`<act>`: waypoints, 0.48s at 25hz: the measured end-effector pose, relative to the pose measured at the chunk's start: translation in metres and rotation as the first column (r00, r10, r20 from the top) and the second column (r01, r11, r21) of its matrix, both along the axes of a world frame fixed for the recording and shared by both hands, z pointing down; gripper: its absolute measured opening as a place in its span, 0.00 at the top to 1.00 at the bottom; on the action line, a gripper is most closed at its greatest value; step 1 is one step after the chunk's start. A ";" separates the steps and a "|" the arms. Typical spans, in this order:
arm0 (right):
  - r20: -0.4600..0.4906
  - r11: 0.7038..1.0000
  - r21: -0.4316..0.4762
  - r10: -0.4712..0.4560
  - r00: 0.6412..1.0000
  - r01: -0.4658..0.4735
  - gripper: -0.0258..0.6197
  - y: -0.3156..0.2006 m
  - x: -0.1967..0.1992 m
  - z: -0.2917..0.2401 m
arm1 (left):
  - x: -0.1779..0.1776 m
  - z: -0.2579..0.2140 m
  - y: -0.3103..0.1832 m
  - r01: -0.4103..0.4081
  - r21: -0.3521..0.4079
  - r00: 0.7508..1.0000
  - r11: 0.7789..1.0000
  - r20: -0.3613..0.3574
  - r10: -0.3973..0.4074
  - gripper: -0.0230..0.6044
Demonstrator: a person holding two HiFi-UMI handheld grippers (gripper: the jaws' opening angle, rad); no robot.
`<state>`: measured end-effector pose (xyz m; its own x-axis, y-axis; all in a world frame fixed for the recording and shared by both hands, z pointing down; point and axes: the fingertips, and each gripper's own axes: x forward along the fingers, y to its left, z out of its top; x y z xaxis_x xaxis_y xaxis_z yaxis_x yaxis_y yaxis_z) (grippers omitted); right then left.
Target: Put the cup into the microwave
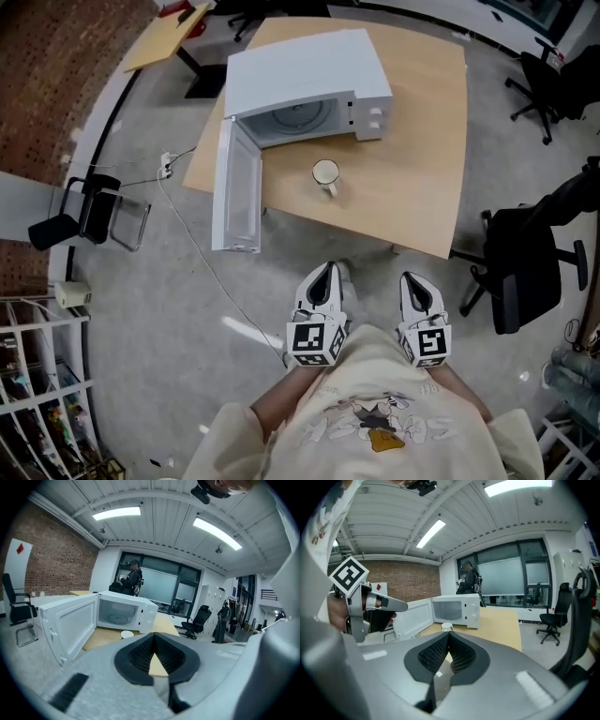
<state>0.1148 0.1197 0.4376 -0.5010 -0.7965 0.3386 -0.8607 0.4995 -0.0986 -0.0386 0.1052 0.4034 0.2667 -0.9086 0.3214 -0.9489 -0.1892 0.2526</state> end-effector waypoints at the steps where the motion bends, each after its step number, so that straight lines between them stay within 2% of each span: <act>1: 0.002 1.000 0.008 -0.001 1.000 0.001 0.95 -0.011 -0.010 -0.004 | -0.006 -0.001 -0.012 -0.011 0.000 1.000 1.000 0.003 0.011 0.96; 5: -0.007 0.999 -0.038 -0.018 1.000 0.018 0.95 -0.044 -0.039 0.004 | -0.017 0.014 -0.047 -0.044 -0.039 0.999 0.998 -0.002 0.044 0.96; 8: -0.025 0.996 -0.055 -0.072 0.997 0.071 0.95 -0.059 -0.054 0.006 | -0.020 0.032 -0.069 -0.034 -0.073 0.999 0.997 0.006 0.035 0.96; 12: -0.049 0.985 -0.107 -0.143 0.989 0.137 0.95 -0.078 -0.056 0.015 | -0.025 0.061 -0.101 0.024 -0.078 0.996 0.997 0.084 -0.018 0.96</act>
<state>0.0587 0.0419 0.4522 -0.5827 -0.6795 0.4458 -0.7888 0.6048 -0.1091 -0.0640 0.0044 0.4642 0.2171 -0.8848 0.4123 -0.9708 -0.1516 0.1859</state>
